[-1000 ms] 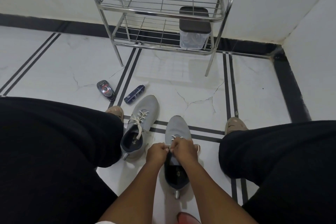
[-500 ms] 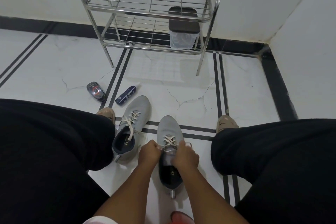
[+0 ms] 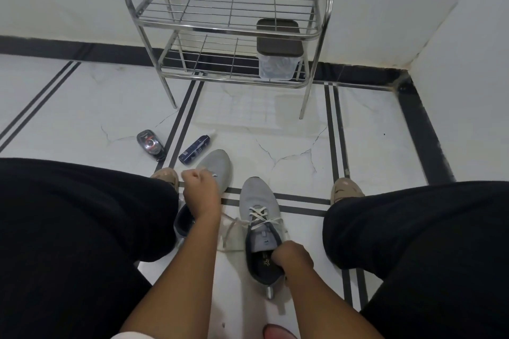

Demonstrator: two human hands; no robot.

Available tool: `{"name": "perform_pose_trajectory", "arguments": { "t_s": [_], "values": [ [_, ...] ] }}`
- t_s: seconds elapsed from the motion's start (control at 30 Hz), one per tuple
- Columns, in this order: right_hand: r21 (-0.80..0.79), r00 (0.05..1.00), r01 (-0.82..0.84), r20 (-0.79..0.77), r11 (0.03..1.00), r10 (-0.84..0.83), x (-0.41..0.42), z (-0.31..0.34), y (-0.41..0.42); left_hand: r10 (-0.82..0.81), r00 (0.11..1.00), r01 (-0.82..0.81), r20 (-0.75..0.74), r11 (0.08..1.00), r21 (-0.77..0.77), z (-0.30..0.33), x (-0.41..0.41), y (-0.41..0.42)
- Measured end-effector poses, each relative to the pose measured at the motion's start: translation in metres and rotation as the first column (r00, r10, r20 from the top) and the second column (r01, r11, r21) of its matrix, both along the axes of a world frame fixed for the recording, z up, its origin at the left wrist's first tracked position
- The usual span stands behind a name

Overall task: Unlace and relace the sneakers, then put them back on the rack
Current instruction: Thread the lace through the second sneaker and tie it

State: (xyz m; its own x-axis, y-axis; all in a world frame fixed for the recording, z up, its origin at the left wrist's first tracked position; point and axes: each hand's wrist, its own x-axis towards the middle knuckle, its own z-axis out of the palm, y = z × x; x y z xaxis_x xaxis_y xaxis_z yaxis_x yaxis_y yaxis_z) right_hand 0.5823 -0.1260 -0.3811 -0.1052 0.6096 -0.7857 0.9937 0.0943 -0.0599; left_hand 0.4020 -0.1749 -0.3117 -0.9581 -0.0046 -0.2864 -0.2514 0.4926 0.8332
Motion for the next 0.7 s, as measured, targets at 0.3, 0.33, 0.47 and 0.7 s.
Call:
{"name": "perform_pose_trajectory", "arguments": {
  "t_s": [0.3,0.33,0.47,0.7],
  "values": [
    [0.137,0.975,-0.006,-0.220,0.991,0.036,-0.021,0.012,0.010,-0.663,0.574,0.818,0.480,0.452,-0.355,-0.081,0.052,-0.020],
    [0.130,0.975,-0.001,-0.221,0.992,0.030,-0.021,0.011,0.010,-0.625,0.616,0.784,0.479,0.541,-0.303,-0.085,0.049,-0.020],
    [0.063,0.964,0.093,-0.254,0.994,-0.074,-0.022,0.009,0.011,0.075,0.785,-0.178,0.616,0.978,0.108,-0.078,0.019,-0.016],
    [0.043,0.955,0.176,-0.251,0.983,-0.160,-0.025,0.009,0.015,-0.392,0.868,0.450,0.304,0.880,-0.150,-0.075,0.032,-0.009]
  ]
}}
